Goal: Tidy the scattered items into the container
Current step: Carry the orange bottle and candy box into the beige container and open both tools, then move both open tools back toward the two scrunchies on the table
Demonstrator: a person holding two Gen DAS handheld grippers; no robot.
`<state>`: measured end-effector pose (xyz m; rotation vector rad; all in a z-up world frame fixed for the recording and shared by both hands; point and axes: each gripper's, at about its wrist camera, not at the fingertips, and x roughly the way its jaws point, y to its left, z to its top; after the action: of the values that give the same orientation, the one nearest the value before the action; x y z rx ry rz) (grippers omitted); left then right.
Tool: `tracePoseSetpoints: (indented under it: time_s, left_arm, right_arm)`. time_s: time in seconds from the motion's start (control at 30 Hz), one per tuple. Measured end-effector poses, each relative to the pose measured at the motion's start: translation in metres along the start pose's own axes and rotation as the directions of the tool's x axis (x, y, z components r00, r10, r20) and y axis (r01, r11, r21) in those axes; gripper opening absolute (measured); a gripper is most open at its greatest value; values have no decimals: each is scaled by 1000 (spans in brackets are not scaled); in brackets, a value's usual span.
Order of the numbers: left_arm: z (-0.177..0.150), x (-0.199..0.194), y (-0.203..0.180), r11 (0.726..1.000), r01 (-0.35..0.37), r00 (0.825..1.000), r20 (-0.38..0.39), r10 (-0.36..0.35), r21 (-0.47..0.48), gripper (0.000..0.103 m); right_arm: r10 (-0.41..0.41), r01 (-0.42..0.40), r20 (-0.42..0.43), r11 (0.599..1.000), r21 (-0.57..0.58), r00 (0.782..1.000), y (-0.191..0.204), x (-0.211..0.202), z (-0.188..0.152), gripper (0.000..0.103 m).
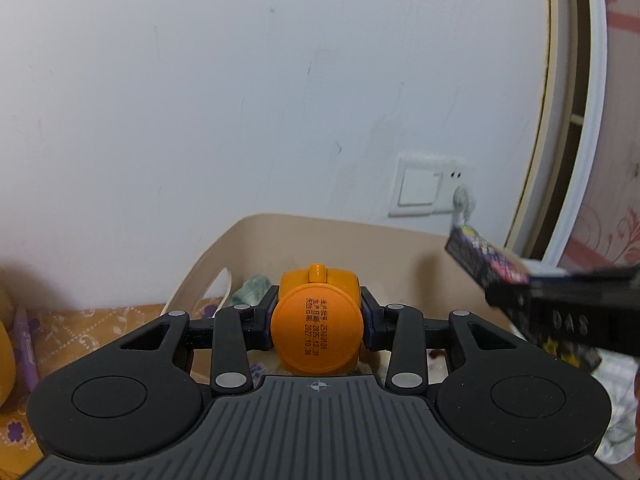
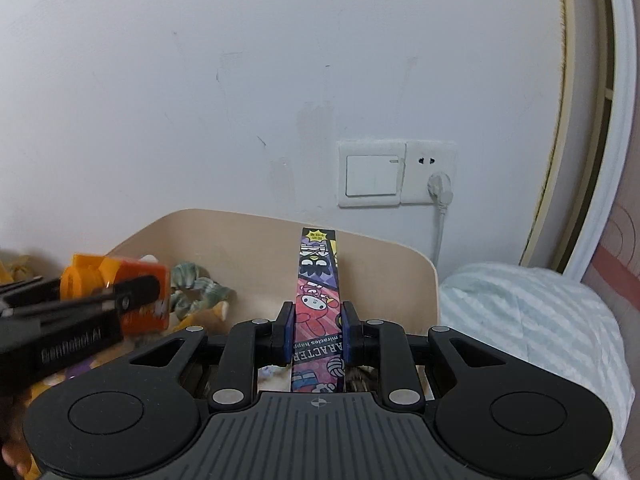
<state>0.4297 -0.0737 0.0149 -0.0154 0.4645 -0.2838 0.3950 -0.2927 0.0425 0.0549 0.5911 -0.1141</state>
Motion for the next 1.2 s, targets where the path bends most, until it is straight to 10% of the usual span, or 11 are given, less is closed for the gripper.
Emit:
tracePoseSetpoints:
  time_s: [0.2,0.37,0.7,1.2]
  left_arm:
    - [-4,0,0,1000,-10,999,-31,11,22,40]
    - [-10,-10,1,1000,-15,1000,-20,15,22,83]
    - [-26,-55,30,997,-78,995,56,77,6,86]
    - [-65,-82,84,995,-93,994,-62,90,-42,87]
  right_arm:
    - [-12,8,-45,997,-82,999,13,22,6,21]
    - [9,-12,-66,999,-49,998,6,22,-3,56]
    - [76,-77,50,997,25,996,-15,-38,-17,78]
    - [153,-143,118,986,-85,981,35,-108,-82,96]
